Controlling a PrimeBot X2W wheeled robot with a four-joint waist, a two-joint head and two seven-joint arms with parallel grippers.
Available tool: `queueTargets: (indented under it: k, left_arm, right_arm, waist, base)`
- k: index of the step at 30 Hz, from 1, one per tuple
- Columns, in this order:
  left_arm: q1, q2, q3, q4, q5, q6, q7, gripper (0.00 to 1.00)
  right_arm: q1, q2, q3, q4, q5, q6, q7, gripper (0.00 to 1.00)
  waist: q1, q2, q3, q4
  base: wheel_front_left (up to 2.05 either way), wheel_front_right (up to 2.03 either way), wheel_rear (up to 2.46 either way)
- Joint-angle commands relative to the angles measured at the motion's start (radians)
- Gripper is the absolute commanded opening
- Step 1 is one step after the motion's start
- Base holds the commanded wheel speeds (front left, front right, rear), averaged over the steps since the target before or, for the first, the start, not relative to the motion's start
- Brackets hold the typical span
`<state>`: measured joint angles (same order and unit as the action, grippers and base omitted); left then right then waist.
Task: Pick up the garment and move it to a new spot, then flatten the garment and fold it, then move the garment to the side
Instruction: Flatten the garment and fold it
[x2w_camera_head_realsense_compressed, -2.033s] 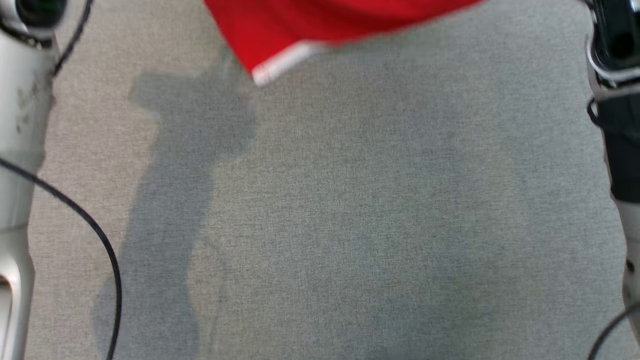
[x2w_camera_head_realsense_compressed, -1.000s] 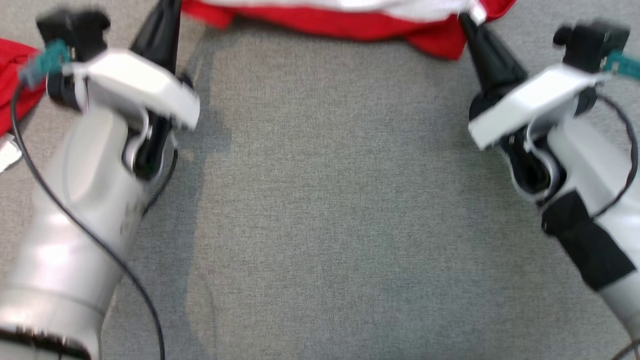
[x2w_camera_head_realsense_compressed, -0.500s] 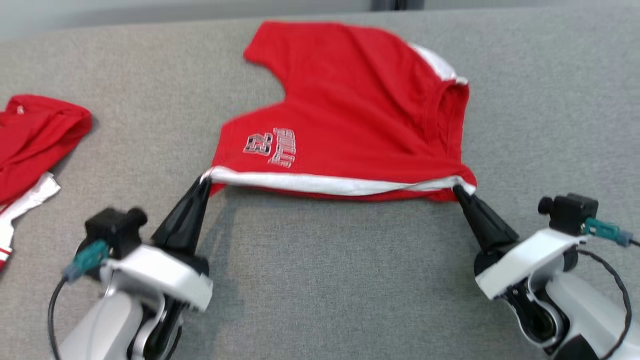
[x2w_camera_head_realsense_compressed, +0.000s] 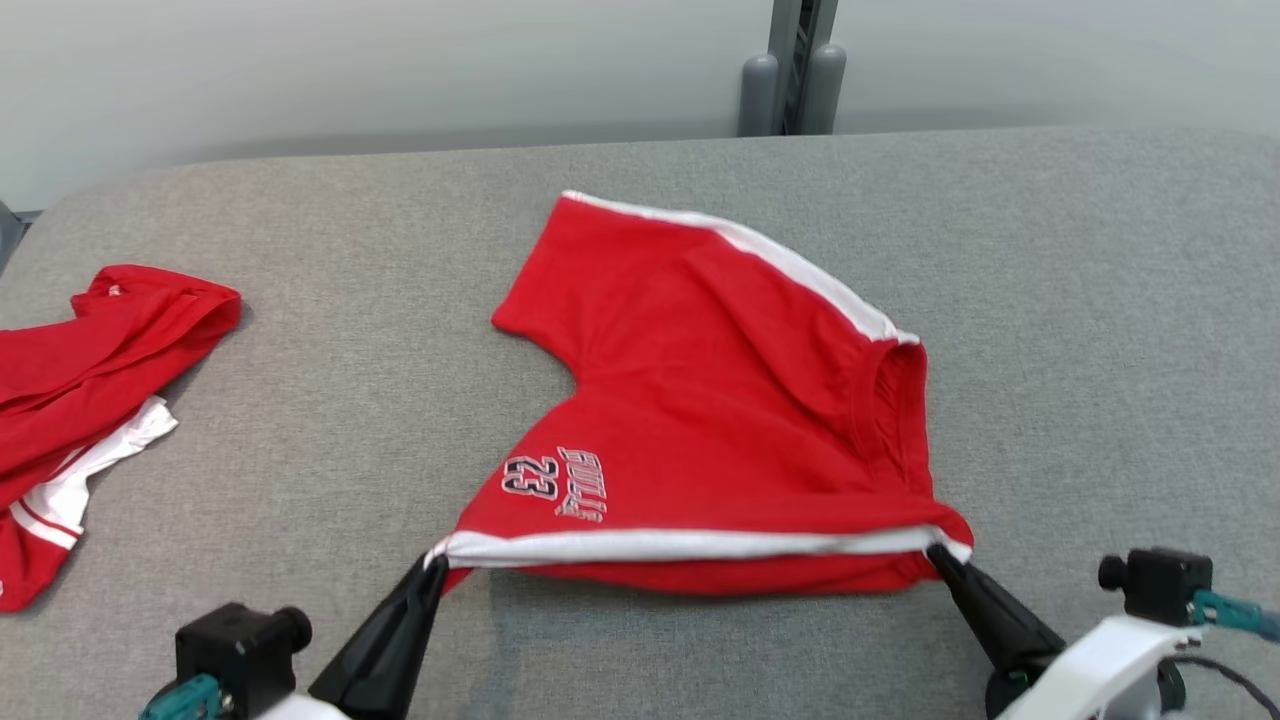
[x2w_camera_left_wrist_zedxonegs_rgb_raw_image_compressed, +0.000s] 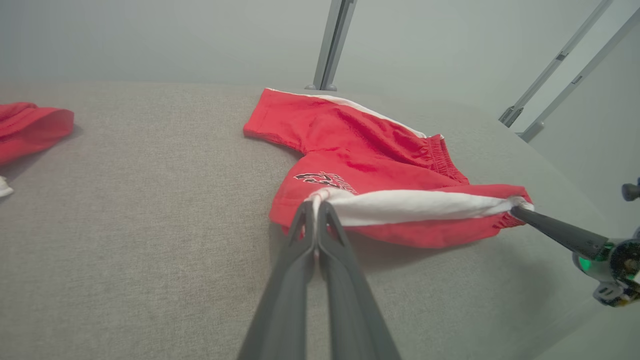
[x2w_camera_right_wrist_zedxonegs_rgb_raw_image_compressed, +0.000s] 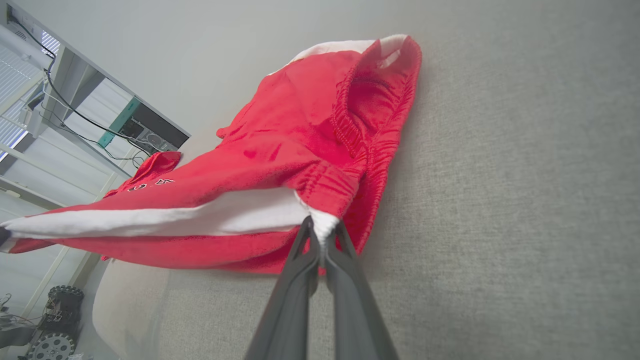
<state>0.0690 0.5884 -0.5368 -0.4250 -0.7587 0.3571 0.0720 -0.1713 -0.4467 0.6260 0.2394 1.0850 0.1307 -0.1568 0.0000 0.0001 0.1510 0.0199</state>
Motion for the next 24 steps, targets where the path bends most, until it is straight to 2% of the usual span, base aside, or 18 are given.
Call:
queueTargets:
  k: [1, 7, 10, 13, 17, 24]
  left_arm:
    - [0.013, 0.009, 0.002, -0.024, 0.000, 0.012, 0.005, 0.00]
    - [0.073, 0.047, 0.008, -0.134, -0.014, 0.071, 0.064, 0.00]
    - [0.081, 0.057, 0.024, -0.152, -0.016, 0.084, 0.064, 0.00]
    - [0.061, 0.066, 0.042, -0.145, -0.014, 0.075, 0.056, 0.00]
    - [0.008, 0.073, 0.071, -0.097, -0.025, 0.035, 0.039, 0.00]
    - [-0.175, 0.053, 0.113, 0.037, -0.061, -0.084, 0.008, 0.00]
  right_arm:
    - [0.022, -0.009, -0.013, -0.012, 0.002, 0.000, 0.009, 0.00]
    - [0.160, -0.002, -0.111, -0.097, -0.032, 0.000, 0.082, 0.00]
    - [0.207, 0.021, -0.166, -0.144, -0.065, 0.000, 0.122, 0.00]
    - [0.232, 0.054, -0.219, -0.189, -0.098, 0.000, 0.161, 0.00]
    - [0.229, 0.116, -0.285, -0.249, -0.123, 0.000, 0.209, 0.00]
    - [0.125, 0.236, -0.377, -0.286, -0.167, 0.000, 0.254, 0.00]
  waist:
    - [0.0000, -0.0001, -0.008, 0.005]
    - [0.0000, -0.0001, -0.012, 0.016]
    - [0.0000, -0.0001, -0.006, 0.016]
    - [0.0000, -0.0001, 0.005, 0.010]
    - [0.0000, -0.0001, 0.027, 0.002]
    - [0.0000, -0.0001, 0.115, -0.020]
  base:
    - [0.00, 0.00, 0.00]
    - [0.00, 0.00, 0.00]
    - [0.00, 0.00, 0.00]
    - [0.00, 0.00, 0.00]
    - [0.00, 0.00, 0.00]
    - [0.00, 0.00, 0.00]
